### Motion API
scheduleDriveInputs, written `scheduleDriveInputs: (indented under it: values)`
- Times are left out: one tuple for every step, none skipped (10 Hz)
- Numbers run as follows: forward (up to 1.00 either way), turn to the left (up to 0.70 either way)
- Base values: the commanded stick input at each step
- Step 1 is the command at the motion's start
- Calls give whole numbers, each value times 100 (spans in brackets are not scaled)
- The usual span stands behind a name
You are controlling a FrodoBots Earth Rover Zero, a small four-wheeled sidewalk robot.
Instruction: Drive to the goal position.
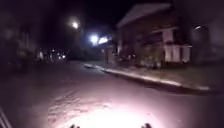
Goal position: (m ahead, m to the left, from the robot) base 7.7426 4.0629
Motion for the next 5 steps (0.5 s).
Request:
scheduleDriveInputs:
  values:
    - [70, 0]
    - [70, 0]
    - [70, 0]
    - [70, 0]
    - [70, 0]
